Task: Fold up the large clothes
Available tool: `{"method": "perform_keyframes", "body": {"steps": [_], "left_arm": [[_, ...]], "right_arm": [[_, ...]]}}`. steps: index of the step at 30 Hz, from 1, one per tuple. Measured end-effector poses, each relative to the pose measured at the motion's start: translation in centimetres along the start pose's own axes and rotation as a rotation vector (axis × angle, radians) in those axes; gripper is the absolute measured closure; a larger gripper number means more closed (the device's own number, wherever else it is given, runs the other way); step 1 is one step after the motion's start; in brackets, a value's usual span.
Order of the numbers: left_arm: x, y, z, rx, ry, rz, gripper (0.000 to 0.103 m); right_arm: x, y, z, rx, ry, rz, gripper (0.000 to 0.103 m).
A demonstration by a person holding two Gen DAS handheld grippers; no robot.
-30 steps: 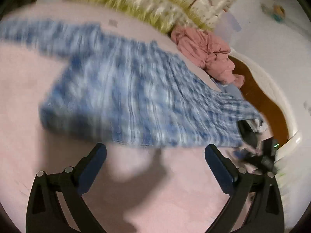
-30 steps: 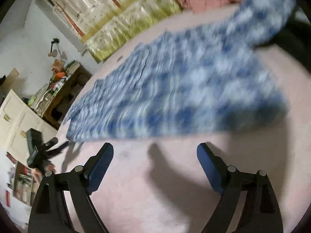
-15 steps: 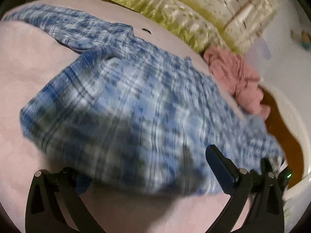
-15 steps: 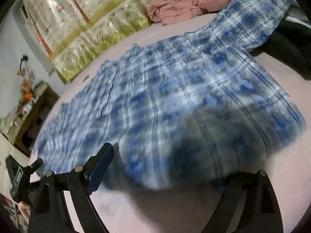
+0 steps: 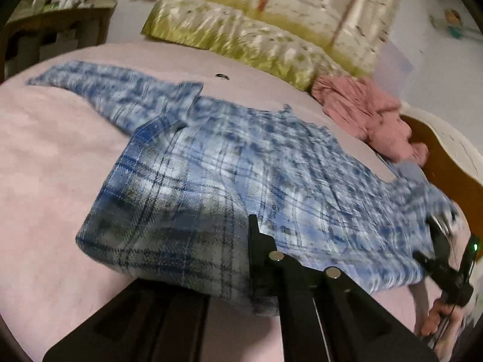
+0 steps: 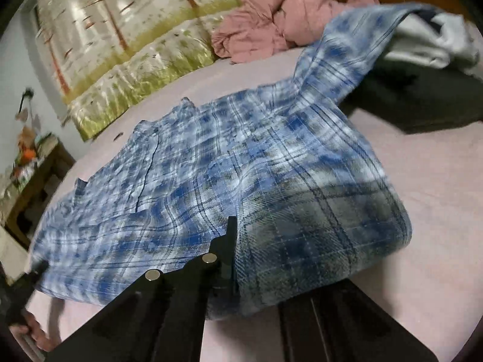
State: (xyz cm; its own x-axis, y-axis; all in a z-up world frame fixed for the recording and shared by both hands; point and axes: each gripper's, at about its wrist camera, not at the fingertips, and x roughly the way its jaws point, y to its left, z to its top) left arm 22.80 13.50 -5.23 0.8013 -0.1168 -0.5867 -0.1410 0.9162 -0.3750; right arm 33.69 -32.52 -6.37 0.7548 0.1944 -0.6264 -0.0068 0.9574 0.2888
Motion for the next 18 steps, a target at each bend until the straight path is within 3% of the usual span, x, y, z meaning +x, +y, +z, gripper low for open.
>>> {"method": "perform_keyframes", "body": {"steps": [5, 11, 16, 18], "left_arm": [[-5.8, -0.7, -4.8, 0.073, 0.013, -0.009, 0.099], [-7.8, -0.9, -8.8, 0.128, 0.021, 0.029, 0.099], [-7.4, 0.0, -9.9, 0.120, 0.057, 0.043, 0.088], [-8.2, -0.5, -10.3, 0.162, 0.031, 0.061, 0.077]], "right_arm": [[-7.5, -1.1, -4.7, -0.082, -0.011, 0.002, 0.099], [-11.9, -1.3, -9.7, -0.153, -0.009, -0.048, 0.099], [-11.6, -1.6, -12.1, -0.184, -0.010, -0.081, 0.097], [-12.0, -1.2, -12.5, -0.199, -0.032, -0.089, 0.086]]}}
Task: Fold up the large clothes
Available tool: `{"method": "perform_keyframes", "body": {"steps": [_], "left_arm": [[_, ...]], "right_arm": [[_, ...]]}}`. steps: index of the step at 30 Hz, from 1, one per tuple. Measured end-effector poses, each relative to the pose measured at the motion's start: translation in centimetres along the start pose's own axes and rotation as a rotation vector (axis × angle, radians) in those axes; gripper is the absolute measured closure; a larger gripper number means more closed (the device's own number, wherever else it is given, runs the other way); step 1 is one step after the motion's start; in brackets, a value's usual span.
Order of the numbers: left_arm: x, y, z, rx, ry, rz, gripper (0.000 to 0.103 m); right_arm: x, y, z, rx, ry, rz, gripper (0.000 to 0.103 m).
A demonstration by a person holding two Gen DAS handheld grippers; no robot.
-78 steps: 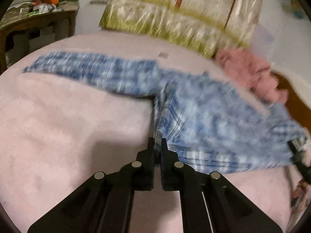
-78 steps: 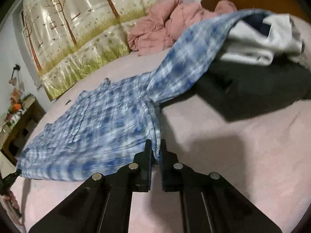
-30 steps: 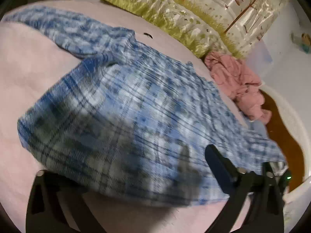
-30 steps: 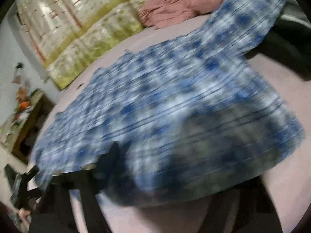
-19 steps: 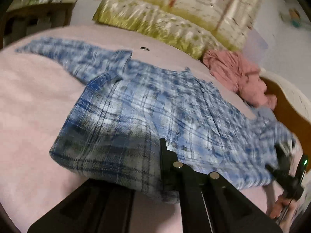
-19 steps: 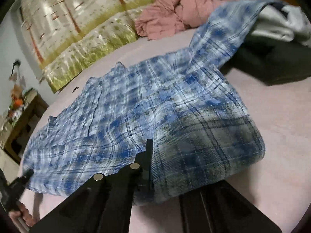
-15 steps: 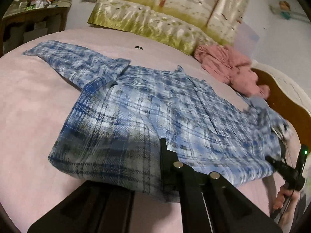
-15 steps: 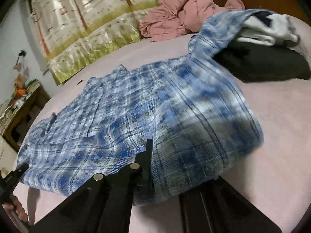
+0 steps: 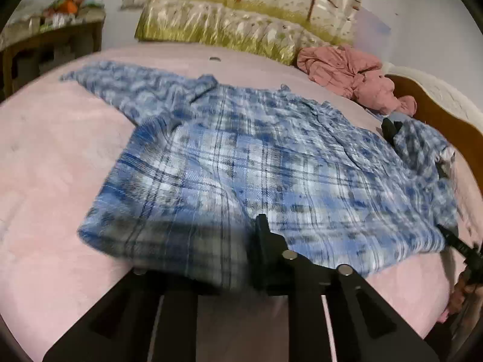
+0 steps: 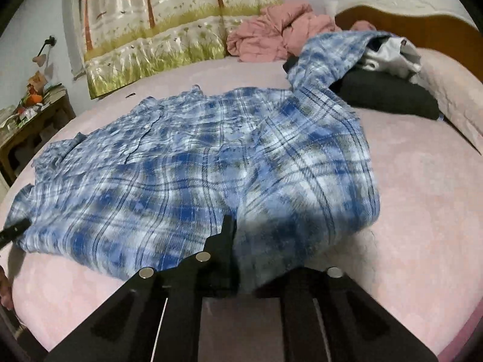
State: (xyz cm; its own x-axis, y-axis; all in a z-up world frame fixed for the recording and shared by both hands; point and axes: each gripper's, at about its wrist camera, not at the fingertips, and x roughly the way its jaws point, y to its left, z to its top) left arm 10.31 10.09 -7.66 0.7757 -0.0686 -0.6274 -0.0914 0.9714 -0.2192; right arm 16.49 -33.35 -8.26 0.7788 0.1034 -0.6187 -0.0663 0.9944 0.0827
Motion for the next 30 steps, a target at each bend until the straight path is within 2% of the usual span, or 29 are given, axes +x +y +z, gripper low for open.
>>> {"method": "perform_keyframes", "body": {"steps": [1, 2, 3, 4, 6, 9, 11, 15, 16, 18, 21, 25, 30], "left_arm": [[-0.4, -0.3, -0.2, 0.028, -0.014, 0.017, 0.070], [-0.8, -0.7, -0.4, 0.058, -0.029, 0.035, 0.053], [-1.3, -1.0, -0.7, 0.083, -0.050, 0.048, 0.045], [-1.9, -1.4, -1.0, 0.109, -0.076, 0.055, 0.044], [-2.8, -2.2, -1.5, 0.151, -0.103, 0.053, 0.035], [-4.2, -3.4, -1.8, 0.174, -0.151, 0.055, 0.020], [-5.0, -4.2, -1.2, 0.178, -0.179, 0.039, 0.017], [-6.9, -5.9, 0.1, 0.191, -0.241, -0.003, 0.001], [-7.6, -6.3, 0.5, 0.195, -0.260, -0.014, 0.001], [-8.8, -6.9, 1.1, 0.200, -0.304, -0.028, 0.001], [-10.0, -7.8, 2.0, 0.220, -0.344, -0.028, 0.001], [-10.4, -8.7, 2.9, 0.235, -0.385, -0.022, 0.001], [-9.7, -10.1, 3.9, 0.253, -0.429, 0.006, 0.001]], "right_arm": [[0.1, 0.2, 0.2, 0.000, -0.006, 0.000, 0.083], [-0.2, 0.2, -0.1, 0.000, -0.010, 0.004, 0.077], [-0.7, 0.2, -0.4, -0.001, -0.016, 0.007, 0.067], [-1.2, 0.2, -0.7, -0.005, -0.022, 0.003, 0.061], [-2.2, 0.3, -1.0, -0.020, -0.040, -0.016, 0.031], [-4.4, 0.5, -1.4, -0.040, -0.085, -0.027, 0.021], [-5.6, 0.8, -1.0, -0.043, -0.109, -0.018, 0.014], [-7.1, 1.5, 0.0, -0.061, -0.149, -0.030, 0.013], [-7.5, 1.8, 0.3, -0.073, -0.161, -0.037, 0.012], [-8.1, 2.1, 0.9, -0.089, -0.185, -0.046, 0.000], [-8.9, 2.7, 1.4, -0.107, -0.236, -0.064, 0.000], [-9.2, 3.6, 2.2, -0.137, -0.255, -0.073, 0.000], [-9.4, 3.4, 2.8, -0.104, -0.294, -0.078, 0.000]]}}
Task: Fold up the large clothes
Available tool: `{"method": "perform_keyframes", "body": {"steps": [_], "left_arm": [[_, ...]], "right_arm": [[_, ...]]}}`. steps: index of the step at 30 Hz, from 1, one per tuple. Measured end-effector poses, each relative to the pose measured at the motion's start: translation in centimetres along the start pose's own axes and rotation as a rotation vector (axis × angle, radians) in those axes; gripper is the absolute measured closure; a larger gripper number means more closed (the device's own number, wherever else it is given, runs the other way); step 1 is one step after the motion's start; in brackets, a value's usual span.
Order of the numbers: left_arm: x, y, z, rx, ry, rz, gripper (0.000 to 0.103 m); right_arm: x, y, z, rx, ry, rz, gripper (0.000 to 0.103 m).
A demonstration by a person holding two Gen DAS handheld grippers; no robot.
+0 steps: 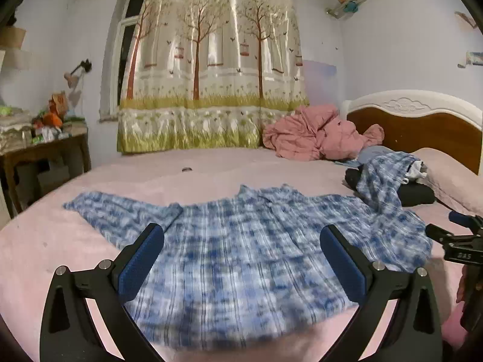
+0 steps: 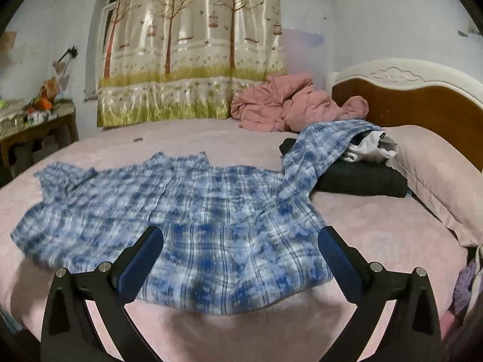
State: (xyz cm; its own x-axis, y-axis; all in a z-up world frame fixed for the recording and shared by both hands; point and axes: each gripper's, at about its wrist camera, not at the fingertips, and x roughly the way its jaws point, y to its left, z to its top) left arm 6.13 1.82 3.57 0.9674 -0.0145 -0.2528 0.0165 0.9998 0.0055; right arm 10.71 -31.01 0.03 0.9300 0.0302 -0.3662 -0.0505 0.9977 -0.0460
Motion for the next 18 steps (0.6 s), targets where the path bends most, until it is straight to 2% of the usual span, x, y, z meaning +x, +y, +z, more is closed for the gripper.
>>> {"method": "perform_keyframes", "body": {"steps": [4, 8, 13, 15, 18], "left_arm": [[-0.2, -1.1, 1.5, 0.015, -0.100, 0.020, 0.000], [0.4, -2.3, 4.1, 0.026, -0.155, -0.016, 0.000], [3.0, -3.5, 7.7, 0.013, -0.218, -0.024, 0.000], [4.4, -4.0, 9.1, 0.024, -0.224, -0.021, 0.000], [7.0, -4.3, 10.9, 0.005, -0.214, -0.057, 0.000]], "right_arm": [[-0.1, -1.4, 1.2, 0.041, -0.063, 0.019, 0.000], [0.4, -3.9, 3.8, 0.071, -0.054, 0.095, 0.000], [1.9, -10.5, 7.1, 0.313, -0.073, 0.166, 0.000], [2.8, -13.3, 8.3, 0.378, -0.084, 0.157, 0.003], [5.1, -16.8, 10.7, 0.382, -0.091, 0.109, 0.010]]}}
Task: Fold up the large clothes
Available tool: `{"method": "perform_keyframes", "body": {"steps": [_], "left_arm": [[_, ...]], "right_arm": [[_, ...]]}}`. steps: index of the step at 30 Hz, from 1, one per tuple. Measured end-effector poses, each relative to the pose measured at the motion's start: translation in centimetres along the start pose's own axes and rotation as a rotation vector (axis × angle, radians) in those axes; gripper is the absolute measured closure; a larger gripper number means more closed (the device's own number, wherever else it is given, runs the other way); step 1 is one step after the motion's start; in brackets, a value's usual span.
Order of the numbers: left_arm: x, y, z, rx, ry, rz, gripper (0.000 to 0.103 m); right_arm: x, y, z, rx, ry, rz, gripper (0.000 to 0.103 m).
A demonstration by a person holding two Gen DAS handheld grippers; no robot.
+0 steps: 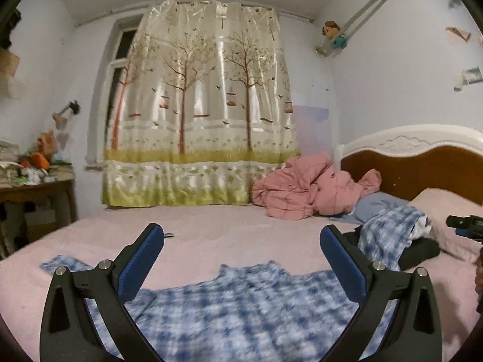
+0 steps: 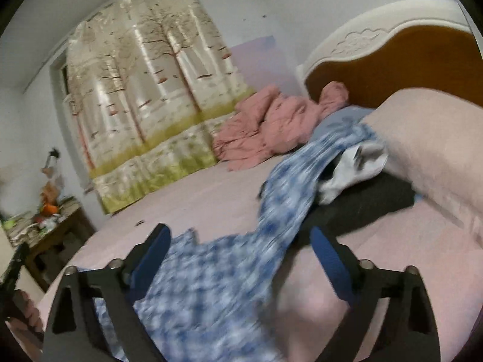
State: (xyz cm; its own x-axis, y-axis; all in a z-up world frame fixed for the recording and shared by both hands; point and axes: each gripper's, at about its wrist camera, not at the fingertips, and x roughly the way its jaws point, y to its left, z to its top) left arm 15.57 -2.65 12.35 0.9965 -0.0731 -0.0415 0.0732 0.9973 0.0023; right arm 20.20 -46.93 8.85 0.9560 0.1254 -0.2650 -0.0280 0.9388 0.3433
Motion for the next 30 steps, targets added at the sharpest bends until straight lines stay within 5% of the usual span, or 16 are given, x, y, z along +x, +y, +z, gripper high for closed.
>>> {"method": "perform_keyframes", "body": {"steps": [7, 13, 16, 19, 20, 24, 26, 30], "left_arm": [[7.8, 1.8, -0.5, -0.067, 0.040, 0.008, 0.000], [12.2, 4.7, -5.6, -0.145, 0.154, 0.057, 0.000], [13.8, 5.5, -7.7, -0.168, 0.223, 0.057, 0.000], [13.9, 5.6, -8.8, -0.168, 0.239, 0.067, 0.000], [13.8, 5.5, -8.9, -0.159, 0.239, 0.068, 0.000], [13.1, 4.8, -8.7, -0.139, 0.218, 0.070, 0.000], [13.2, 5.0, -8.5, -0.185, 0.245, 0.013, 0.000], [12.7, 5.8, -8.2, -0.254, 0.265, -0.033, 0.000]], "right_arm": [[8.7, -4.7, 4.5, 0.079, 0.009, -0.074, 0.030], [15.6, -10.4, 4.7, 0.237, 0.038, -0.116, 0.039], [17.2, -12.0, 4.9, 0.263, 0.031, -0.097, 0.054], [18.6, -11.8, 5.2, 0.207, 0.039, -0.156, 0.080], [18.7, -11.7, 5.2, 0.198, 0.035, -0.168, 0.096], [17.4, -9.4, 4.8, 0.155, -0.013, -0.122, 0.098], [16.7, -7.4, 5.0, 0.111, -0.014, -0.123, 0.098], [14.8, -1.1, 4.7, 0.026, -0.006, -0.004, 0.099]]}}
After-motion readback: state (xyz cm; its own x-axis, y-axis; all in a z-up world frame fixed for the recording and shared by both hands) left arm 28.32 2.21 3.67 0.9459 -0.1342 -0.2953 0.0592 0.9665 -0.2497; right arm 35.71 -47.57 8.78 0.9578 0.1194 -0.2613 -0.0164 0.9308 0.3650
